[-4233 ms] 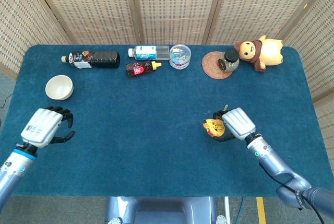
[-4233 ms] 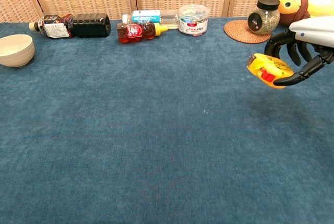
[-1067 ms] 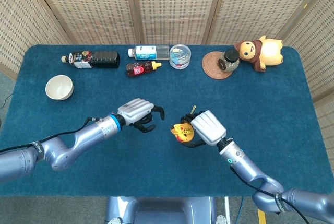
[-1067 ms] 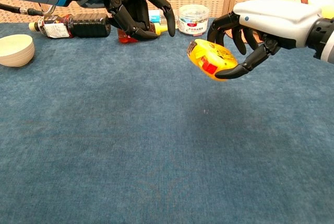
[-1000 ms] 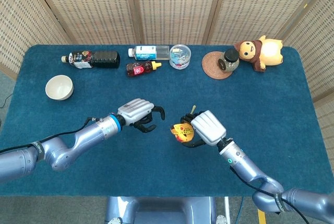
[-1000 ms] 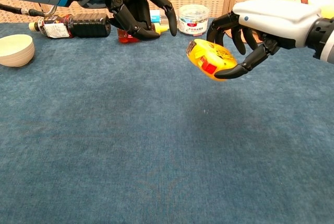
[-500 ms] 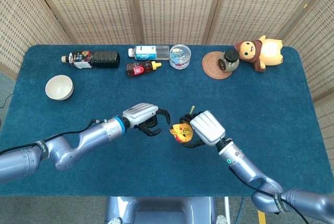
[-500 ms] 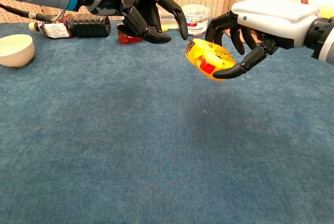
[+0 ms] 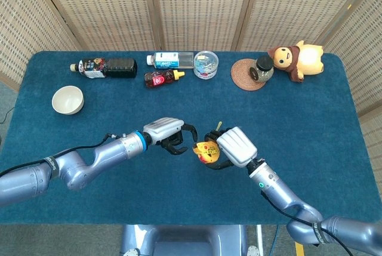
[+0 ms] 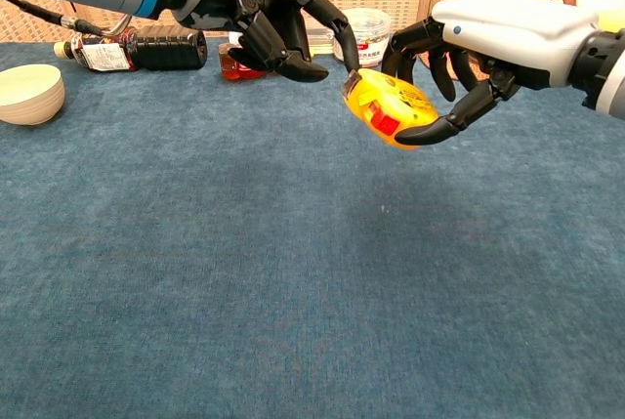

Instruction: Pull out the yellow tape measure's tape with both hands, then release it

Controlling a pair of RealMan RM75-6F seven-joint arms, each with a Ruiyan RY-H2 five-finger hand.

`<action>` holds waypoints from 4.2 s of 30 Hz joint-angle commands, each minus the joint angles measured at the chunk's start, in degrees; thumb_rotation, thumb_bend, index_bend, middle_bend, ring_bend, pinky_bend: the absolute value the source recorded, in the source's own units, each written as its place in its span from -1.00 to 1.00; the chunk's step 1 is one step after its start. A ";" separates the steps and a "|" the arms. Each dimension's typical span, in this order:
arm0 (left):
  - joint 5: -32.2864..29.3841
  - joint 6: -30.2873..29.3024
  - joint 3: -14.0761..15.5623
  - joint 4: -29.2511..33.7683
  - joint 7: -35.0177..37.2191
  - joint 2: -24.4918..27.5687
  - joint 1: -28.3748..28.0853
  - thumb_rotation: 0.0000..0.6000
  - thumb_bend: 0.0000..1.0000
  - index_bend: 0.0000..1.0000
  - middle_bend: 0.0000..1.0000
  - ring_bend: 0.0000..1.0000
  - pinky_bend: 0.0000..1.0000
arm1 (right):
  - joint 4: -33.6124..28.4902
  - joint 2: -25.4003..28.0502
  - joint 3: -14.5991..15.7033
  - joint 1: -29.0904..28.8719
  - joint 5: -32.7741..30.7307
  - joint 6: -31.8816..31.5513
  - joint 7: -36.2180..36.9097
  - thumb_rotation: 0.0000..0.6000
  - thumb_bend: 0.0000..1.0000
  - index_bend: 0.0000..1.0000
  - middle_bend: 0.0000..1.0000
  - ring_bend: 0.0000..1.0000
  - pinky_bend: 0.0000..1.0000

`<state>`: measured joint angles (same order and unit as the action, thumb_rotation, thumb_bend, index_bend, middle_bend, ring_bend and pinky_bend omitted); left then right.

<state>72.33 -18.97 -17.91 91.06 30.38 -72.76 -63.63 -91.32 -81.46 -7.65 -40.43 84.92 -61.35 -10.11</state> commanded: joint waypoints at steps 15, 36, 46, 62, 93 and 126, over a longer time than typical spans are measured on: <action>0.78 1.79 -0.71 -1.46 2.48 -0.81 -1.08 1.00 -0.16 -0.32 0.91 0.87 0.81 | -0.66 -0.50 -0.33 -0.01 0.12 -0.51 0.54 0.18 -0.53 0.10 0.16 0.20 0.25; 2.46 4.56 -1.92 -1.52 6.44 -0.96 -1.28 1.00 -0.17 -0.32 0.91 0.87 0.81 | 0.09 -0.91 -0.71 -0.28 -0.85 0.05 0.64 0.19 -0.53 0.10 0.16 0.20 0.26; 3.07 4.58 -1.95 -1.69 6.96 -0.64 -1.09 1.00 -0.17 -0.21 0.91 0.87 0.81 | 0.68 -0.88 -0.69 -0.18 -1.11 0.06 0.80 0.19 -0.53 0.10 0.16 0.20 0.26; 2.88 4.67 -2.01 -1.64 7.91 0.02 -0.68 1.00 -0.18 -0.17 0.91 0.87 0.81 | 1.35 -0.87 -0.83 -0.14 -1.68 0.21 1.10 0.18 -0.53 0.10 0.16 0.20 0.26; 1.09 2.27 -1.55 -2.90 6.84 -0.69 -0.45 1.00 -0.18 0.06 0.91 0.87 0.81 | 1.96 -0.39 -2.00 -0.11 -2.23 -0.39 4.36 0.19 -0.53 0.12 0.18 0.22 0.27; 2.98 2.38 -1.43 1.01 8.62 4.28 3.52 1.00 -0.18 0.27 0.91 0.88 0.81 | 4.71 1.91 0.97 1.92 -0.35 -1.07 3.97 0.19 -0.53 0.12 0.19 0.22 0.27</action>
<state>74.96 -16.49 -19.45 91.90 38.69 -68.76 -60.37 -86.67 -79.63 -6.76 -38.57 84.50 -62.45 -6.15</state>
